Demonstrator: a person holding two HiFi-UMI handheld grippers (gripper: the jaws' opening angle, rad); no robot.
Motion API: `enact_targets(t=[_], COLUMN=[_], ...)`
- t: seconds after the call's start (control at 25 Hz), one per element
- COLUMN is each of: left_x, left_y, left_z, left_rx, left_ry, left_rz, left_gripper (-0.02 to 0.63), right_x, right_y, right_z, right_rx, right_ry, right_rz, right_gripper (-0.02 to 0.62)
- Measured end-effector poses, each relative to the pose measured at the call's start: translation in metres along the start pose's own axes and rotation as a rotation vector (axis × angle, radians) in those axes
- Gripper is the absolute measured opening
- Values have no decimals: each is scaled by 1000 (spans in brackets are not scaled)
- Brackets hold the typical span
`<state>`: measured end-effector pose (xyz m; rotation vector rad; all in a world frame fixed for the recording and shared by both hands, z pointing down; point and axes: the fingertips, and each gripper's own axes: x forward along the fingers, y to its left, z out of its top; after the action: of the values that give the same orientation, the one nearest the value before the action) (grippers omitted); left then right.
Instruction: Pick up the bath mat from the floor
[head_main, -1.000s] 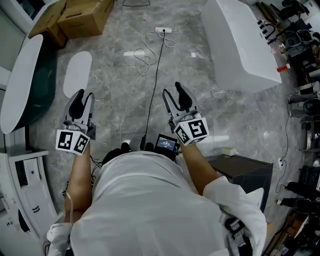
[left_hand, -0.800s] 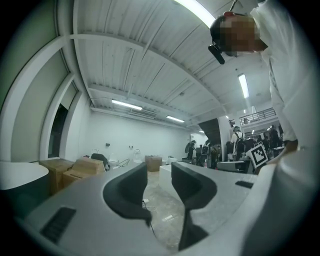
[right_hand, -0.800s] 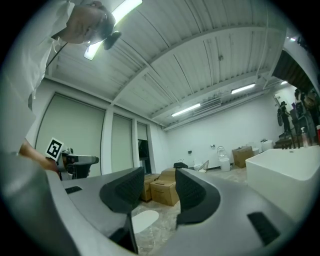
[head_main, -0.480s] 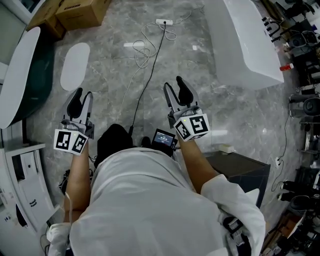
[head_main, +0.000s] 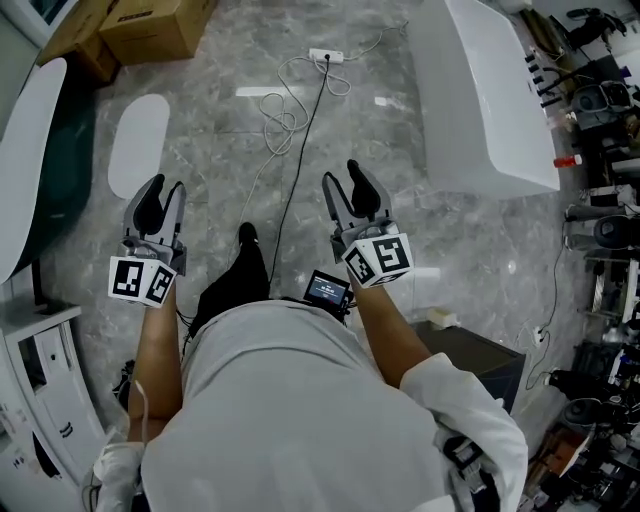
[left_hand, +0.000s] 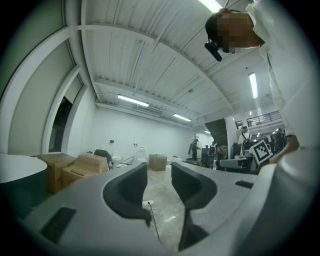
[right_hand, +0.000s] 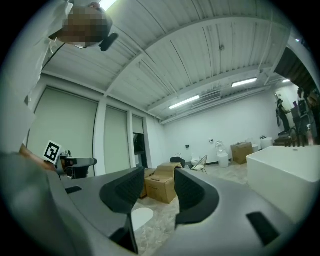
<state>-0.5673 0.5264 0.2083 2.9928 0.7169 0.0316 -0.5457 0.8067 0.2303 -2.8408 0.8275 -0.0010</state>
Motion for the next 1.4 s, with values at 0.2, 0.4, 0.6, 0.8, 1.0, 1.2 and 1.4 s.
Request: enact_targets(t=[0.2, 0.4, 0.6, 0.8, 1.0, 1.2, 1.4], left_x=[58, 112, 153, 192, 233, 288, 352], left_y=[69, 125, 164, 187, 218, 264, 295], left_z=[20, 30, 21, 15, 12, 22, 25], left_rx=[-22, -45, -80, -108, -186, -150, -136], left_ry=[-35, -54, -52, -38, -67, -66, -42], left_rz=[-7, -28, -47, -52, -11, 82, 167], left_gripper=[155, 155, 155, 153, 140, 140, 140], right_x=[86, 161, 213, 251, 300, 394, 480], right_y=[-8, -22, -29, -57, -93, -133, -175], right_z=[27, 39, 37, 38, 24, 24, 43], right_rx=[-60, -100, -119, -103, -73, -51, -40], right_ry=[-7, 1, 2, 5, 8, -2, -19], right_rz=[8, -30, -45, -57, -41, 44, 150], right_gripper=[206, 206, 206, 206, 206, 206, 206])
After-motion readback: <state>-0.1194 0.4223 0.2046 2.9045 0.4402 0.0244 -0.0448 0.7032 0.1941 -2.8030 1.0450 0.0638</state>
